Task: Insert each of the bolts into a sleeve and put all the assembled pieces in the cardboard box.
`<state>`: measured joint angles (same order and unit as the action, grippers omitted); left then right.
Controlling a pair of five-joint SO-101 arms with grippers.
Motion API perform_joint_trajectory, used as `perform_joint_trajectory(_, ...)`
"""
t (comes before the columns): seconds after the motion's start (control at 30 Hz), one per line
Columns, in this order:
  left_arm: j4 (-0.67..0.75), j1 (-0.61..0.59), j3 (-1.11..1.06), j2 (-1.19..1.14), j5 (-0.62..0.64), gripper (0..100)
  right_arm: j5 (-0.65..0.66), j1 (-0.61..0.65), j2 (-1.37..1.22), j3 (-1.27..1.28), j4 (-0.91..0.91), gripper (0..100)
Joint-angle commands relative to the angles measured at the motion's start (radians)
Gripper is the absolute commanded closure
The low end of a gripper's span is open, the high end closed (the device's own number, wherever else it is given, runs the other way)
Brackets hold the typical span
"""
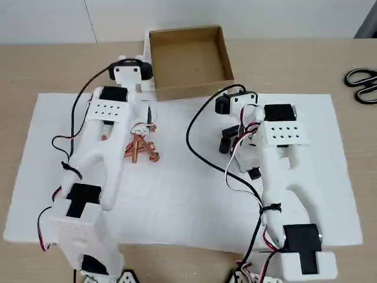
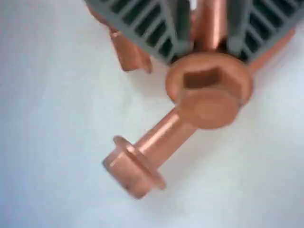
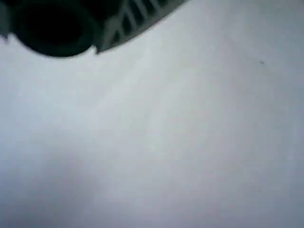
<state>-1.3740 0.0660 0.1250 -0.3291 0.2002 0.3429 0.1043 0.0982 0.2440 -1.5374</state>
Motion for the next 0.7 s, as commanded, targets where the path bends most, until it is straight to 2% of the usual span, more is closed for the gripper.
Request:
perform_joint_trajectory(0.0,-0.037,0.005,0.087,0.012,-0.028,98,0.002,-0.004,0.050,-0.006,0.007,99.2)
perform_joint_trajectory(0.3,-0.037,0.005,0.099,0.015,-0.049,98,0.002,-0.004,0.050,-0.006,0.007,99.2)
perform_joint_trajectory(0.67,-0.044,-0.017,0.102,0.173,-0.110,99,0.002,-0.004,0.050,-0.006,0.007,99.2)
